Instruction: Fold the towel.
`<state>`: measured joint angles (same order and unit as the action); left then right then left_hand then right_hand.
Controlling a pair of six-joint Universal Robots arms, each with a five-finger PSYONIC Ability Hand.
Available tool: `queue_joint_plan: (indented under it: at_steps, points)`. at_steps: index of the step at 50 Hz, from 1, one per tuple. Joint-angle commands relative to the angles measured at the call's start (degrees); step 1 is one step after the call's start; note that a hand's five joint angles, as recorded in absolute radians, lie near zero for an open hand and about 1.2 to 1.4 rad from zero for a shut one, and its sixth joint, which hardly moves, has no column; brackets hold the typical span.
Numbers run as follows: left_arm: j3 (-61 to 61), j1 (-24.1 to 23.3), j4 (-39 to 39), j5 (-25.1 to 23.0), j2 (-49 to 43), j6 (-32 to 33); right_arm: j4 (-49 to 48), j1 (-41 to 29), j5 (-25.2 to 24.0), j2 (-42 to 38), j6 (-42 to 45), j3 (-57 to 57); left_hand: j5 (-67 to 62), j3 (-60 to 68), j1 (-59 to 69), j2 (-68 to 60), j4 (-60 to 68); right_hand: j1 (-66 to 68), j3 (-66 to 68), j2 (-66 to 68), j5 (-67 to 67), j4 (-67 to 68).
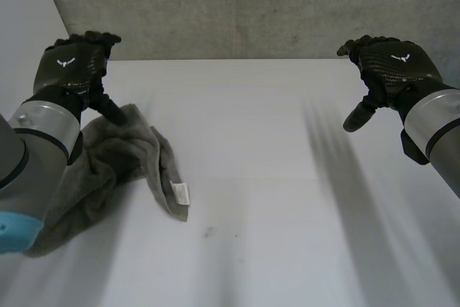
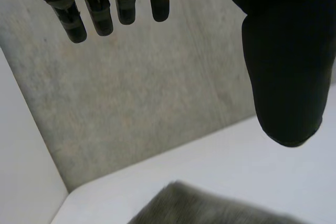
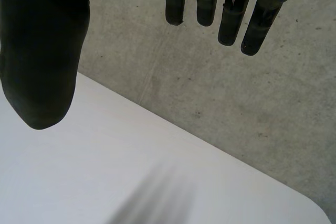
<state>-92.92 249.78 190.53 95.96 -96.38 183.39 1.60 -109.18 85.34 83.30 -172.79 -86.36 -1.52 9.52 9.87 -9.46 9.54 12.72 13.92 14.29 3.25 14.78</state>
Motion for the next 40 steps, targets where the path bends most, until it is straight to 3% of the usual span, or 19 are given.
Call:
queue_joint_plan:
  at_steps: [1, 8, 15, 28, 31, 32, 33, 35, 40]
  points:
    - [1.7, 6.0, -0.2, -4.7, -7.3, 7.0, -0.2, -0.2, -0.4, -0.6, 0.3, -0.1, 1.3, 0.7, 0.3, -0.8, 0.7, -2.7, -3.9, -4.3, -3.3, -4.8]
    - [5.3, 10.8, 3.1, -4.8, -16.5, 11.5, 0.2, -3.6, -3.0, -4.6, -0.3, -0.2, 1.3, 0.7, 0.3, -0.8, 0.7, -2.7, -3.9, -4.3, -3.3, -4.8]
    - [7.8, 15.8, 4.4, -6.2, -21.4, 11.5, 0.2, -8.6, -3.2, -11.4, 0.6, 0.5, 0.3, 1.7, 1.4, -1.8, 1.7, -2.7, -3.9, -4.3, -3.3, -4.8]
    - [9.6, 16.4, 4.4, -17.3, -29.9, 11.5, -0.1, -8.3, -3.5, -12.9, 0.6, -0.8, -1.4, 3.4, 3.0, -3.4, 3.4, -2.7, -3.9, -4.3, -3.3, -4.8]
    - [9.8, 16.0, 4.4, -19.3, -31.1, 11.5, -0.1, -8.1, -3.5, -12.8, 0.6, -0.7, -10.0, 12.0, 11.6, -12.0, 11.9, -2.7, -3.9, -4.3, -3.3, -4.8]
    - [9.9, 15.5, 4.2, -19.8, -31.1, 11.3, -0.1, -8.1, -3.5, -12.8, 0.6, -0.7, -22.3, 24.3, 23.9, -24.4, 24.3, -2.7, -3.9, -4.3, -3.3, -4.8]
    - [9.9, 15.5, 4.2, -19.8, -31.1, 11.3, -0.1, -8.0, -3.4, -12.7, 0.6, -0.7, -22.4, 24.4, 24.1, -24.5, 24.4, -2.7, -3.9, -4.3, -3.3, -4.8]
    - [9.8, 13.7, 4.1, -20.3, -30.7, 10.5, -0.1, -7.9, -3.4, -12.6, 0.6, -0.7, -62.6, 64.6, 64.2, -64.6, 64.6, -2.7, -3.9, -4.3, -3.3, -4.8]
    - [8.6, 7.8, 3.7, -19.8, -27.7, 9.8, -0.1, -7.4, -3.4, -12.0, 0.7, -0.3, -68.5, 70.5, 70.1, -70.5, 70.5, -2.7, -3.9, -4.3, -3.3, -4.8]
